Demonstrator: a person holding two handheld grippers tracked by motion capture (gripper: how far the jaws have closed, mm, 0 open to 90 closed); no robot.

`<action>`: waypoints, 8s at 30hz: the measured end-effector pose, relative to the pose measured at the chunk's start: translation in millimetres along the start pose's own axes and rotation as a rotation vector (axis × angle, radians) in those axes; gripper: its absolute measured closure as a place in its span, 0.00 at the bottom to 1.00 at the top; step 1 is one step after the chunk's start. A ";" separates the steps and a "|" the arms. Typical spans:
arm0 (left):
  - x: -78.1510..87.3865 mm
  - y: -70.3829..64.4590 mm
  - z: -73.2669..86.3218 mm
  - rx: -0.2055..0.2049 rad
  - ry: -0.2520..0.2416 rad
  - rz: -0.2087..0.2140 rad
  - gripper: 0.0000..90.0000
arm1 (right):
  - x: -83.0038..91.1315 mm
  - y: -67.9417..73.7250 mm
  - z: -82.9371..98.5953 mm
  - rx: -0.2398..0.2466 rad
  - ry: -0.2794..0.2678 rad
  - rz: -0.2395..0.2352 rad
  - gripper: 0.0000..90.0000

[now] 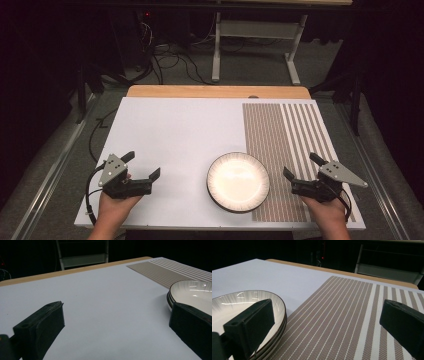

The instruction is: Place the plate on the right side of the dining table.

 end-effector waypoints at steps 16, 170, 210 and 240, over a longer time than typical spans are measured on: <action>0.4 1.1 -0.2 0.006 -0.018 -0.003 0.01 | 0.4 2.4 -1.7 0.008 -0.009 -0.008 0.01; -0.9 -0.3 0.1 0.010 0.017 0.015 0.02 | -21.8 63.6 32.7 0.231 0.500 -0.180 1.00; -1.0 -1.0 0.0 0.014 0.016 0.022 0.02 | -27.1 76.4 37.1 0.190 0.508 -0.239 1.00; -0.7 -1.9 -1.1 0.017 0.010 0.035 0.02 | -35.3 97.1 42.8 0.218 0.529 -0.271 1.00</action>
Point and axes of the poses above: each handheld gripper's, and its own axes: x roughly backward along the jaws, z roughly out of its underside, y roughly to its left, the point moved 7 cm from there along -x, roughly forward along the jaws, and after that the axes turned 9 degrees about -x, right-handed, at the moved point
